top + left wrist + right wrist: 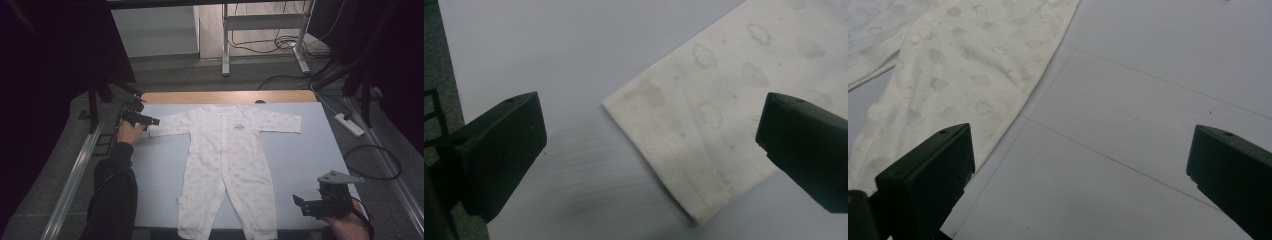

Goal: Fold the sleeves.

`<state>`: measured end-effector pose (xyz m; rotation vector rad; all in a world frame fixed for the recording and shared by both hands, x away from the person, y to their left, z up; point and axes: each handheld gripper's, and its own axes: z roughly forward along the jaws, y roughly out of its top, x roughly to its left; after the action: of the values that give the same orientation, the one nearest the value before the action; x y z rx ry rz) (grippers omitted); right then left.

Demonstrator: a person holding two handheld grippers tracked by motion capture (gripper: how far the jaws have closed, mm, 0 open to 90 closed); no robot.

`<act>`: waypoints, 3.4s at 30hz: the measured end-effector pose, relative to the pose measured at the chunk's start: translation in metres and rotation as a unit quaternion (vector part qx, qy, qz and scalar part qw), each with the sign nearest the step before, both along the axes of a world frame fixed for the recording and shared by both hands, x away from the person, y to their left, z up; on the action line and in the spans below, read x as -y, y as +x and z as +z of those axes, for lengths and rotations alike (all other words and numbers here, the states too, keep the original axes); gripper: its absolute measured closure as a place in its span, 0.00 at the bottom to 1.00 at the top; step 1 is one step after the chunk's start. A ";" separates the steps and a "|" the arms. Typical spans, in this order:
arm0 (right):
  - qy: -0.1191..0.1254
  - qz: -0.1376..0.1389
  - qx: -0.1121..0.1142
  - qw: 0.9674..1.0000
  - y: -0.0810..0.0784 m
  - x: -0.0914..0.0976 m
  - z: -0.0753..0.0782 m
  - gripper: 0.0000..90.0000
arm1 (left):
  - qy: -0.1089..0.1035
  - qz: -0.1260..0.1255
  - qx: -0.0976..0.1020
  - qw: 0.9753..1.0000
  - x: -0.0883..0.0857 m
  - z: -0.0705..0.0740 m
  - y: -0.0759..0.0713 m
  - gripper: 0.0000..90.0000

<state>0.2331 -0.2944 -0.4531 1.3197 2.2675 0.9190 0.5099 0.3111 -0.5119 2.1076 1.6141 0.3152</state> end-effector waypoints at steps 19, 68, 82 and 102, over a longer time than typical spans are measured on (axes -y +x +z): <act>-0.001 0.001 -0.001 1.000 0.000 0.000 0.000 0.00 | 0.023 0.024 -0.034 0.999 -0.002 -0.026 -0.001 0.00; -0.011 0.002 0.001 1.000 0.000 -0.003 0.000 0.00 | -0.071 -0.034 0.006 0.997 0.025 0.016 -0.025 0.95; -0.011 0.002 0.000 1.000 0.000 -0.003 0.000 0.00 | -0.099 -0.068 0.021 0.993 0.049 0.027 -0.022 0.95; -0.010 0.004 0.000 1.000 0.000 -0.002 0.000 0.00 | -0.094 -0.114 0.022 0.989 0.100 0.029 -0.007 0.95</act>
<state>0.2334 -0.2923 -0.4535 1.3034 2.2766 0.8962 0.5024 0.2109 -0.4832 2.0975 1.3054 0.1276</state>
